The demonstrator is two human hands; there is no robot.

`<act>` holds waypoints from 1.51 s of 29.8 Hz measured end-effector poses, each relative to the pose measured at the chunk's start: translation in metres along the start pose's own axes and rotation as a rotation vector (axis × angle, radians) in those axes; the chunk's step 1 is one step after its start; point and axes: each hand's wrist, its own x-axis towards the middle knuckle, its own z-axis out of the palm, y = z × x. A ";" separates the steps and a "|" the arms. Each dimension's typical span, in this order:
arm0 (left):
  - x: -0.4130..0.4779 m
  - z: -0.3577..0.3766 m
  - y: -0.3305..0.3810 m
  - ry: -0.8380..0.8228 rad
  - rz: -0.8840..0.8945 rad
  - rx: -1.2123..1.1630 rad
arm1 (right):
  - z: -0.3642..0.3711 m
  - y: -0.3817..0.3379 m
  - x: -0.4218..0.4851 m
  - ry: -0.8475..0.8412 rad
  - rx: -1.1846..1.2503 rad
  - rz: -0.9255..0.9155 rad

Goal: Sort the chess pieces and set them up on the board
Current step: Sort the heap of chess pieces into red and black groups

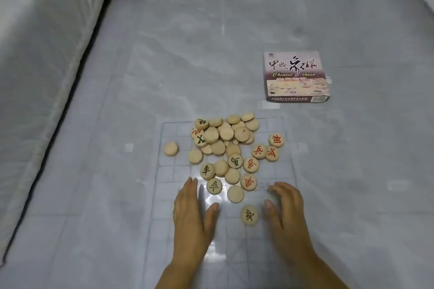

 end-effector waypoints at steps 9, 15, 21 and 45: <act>0.013 0.039 -0.044 0.166 0.135 0.202 | 0.029 0.028 0.011 0.173 -0.238 -0.290; 0.024 0.043 -0.054 0.157 0.329 0.457 | 0.034 0.035 0.015 0.248 -0.284 -0.401; 0.020 0.044 -0.058 0.135 0.278 0.530 | 0.037 0.039 0.010 0.229 -0.359 -0.473; 0.002 0.045 -0.046 0.126 0.312 0.532 | 0.035 0.018 -0.011 0.075 -0.528 -0.431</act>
